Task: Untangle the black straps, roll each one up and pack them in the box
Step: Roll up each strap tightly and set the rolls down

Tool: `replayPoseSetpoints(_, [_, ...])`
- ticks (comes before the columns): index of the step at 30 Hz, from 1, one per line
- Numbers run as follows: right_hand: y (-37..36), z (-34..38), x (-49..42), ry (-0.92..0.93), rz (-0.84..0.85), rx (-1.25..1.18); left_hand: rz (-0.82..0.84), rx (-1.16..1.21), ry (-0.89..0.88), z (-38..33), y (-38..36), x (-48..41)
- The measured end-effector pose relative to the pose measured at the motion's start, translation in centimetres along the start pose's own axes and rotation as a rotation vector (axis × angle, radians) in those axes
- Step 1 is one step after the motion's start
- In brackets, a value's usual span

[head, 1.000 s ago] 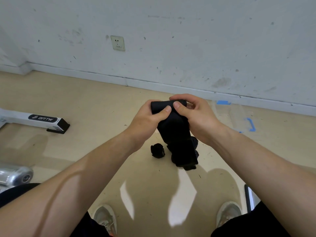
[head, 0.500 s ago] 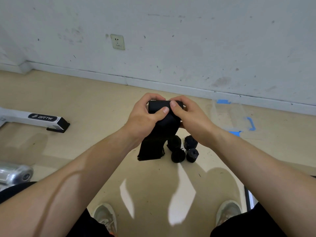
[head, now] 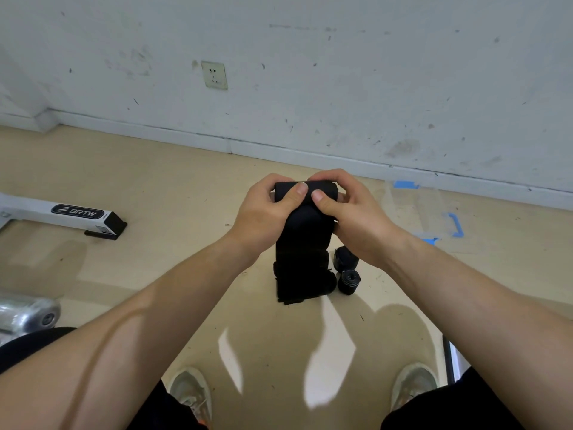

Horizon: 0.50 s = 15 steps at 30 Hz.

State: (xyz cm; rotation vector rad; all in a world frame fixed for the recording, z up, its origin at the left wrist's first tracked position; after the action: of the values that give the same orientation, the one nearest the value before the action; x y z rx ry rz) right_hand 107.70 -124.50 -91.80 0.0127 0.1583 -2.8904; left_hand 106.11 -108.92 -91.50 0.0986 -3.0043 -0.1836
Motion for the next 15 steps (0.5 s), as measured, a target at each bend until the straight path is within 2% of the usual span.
replayPoseSetpoints(2, [-0.06, 0.14, -0.07, -0.052, 0.003, -0.034, 0.006, 0.009, -0.009, -0.01, 0.16, -0.04])
replayPoseSetpoints(5, [-0.21, 0.29, -0.07, -0.080, -0.003, 0.040, 0.025, 0.017, -0.005, -0.21, 0.42, -0.05])
replayPoseSetpoints(9, [-0.53, 0.16, -0.14, -0.036, -0.003, 0.208, 0.051, 0.031, 0.006, -0.37, 0.62, 0.00])
replayPoseSetpoints(15, [-0.31, -0.05, -0.32, -0.024, -0.051, 0.225, 0.095, 0.122, 0.118, 0.19, 0.49, -0.08])
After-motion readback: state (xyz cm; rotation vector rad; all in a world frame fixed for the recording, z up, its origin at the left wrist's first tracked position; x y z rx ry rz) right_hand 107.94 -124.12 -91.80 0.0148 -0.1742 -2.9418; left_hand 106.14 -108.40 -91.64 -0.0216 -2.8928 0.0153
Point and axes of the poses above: each hand's wrist, its own x-axis away from the middle knuckle, its own y-axis out of the back of the hand, z = x × y, the point moved 2 cm from there along -x, towards the middle knuckle, and after that the axes turned 7 degrees about y, right-handed, at the moved point
